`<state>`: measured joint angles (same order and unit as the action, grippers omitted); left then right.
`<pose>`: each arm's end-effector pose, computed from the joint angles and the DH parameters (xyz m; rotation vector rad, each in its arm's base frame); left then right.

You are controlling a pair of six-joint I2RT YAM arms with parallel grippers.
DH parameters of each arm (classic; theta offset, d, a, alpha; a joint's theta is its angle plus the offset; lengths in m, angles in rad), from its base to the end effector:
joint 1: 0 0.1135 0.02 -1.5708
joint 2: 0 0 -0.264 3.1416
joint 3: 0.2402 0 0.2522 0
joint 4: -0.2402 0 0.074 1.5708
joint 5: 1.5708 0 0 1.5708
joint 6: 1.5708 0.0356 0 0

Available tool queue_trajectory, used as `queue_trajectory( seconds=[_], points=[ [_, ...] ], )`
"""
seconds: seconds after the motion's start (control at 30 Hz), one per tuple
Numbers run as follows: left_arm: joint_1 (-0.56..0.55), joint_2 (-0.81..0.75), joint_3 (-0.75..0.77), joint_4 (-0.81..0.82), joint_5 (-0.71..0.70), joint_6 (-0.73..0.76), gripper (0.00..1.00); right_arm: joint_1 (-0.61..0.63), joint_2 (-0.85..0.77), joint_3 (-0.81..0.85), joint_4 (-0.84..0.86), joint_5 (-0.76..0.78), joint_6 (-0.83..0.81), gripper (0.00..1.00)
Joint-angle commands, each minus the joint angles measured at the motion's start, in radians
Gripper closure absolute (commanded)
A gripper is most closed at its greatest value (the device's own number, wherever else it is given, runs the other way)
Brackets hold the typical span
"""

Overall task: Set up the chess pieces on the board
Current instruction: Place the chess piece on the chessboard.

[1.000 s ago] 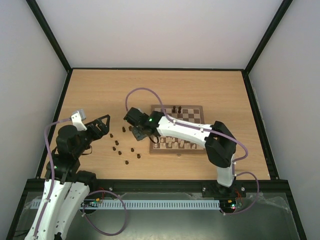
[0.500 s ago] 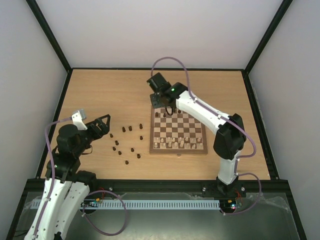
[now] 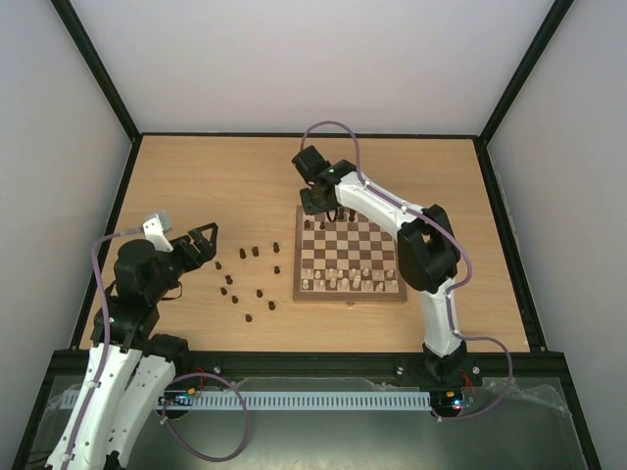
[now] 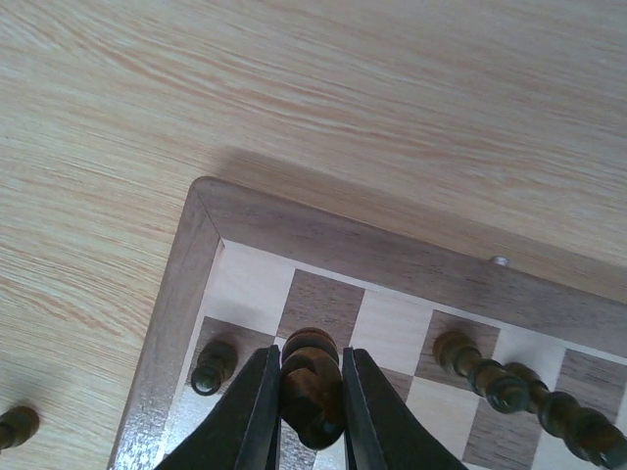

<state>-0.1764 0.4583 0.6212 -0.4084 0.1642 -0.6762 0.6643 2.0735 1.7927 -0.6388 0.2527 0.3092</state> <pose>0.1182 -0.0270 0.3027 -0.3469 1.8460 -0.7453 0.3716 0.2796 0.2483 -0.3294 2.4308 0.1119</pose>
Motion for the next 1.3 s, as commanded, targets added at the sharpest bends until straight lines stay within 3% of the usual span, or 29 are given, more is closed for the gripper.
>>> queue_trajectory(
  seconds=[0.0,1.27],
  points=[
    [-0.003,0.006,0.011,0.024,-0.002,0.015,0.0,0.003,0.032,0.045,-0.05,-0.011,-0.018,0.85],
    [-0.003,-0.007,-0.003,0.015,-0.02,0.009,0.0,-0.026,0.133,-0.007,0.012,-0.038,-0.031,0.84]
  ],
)
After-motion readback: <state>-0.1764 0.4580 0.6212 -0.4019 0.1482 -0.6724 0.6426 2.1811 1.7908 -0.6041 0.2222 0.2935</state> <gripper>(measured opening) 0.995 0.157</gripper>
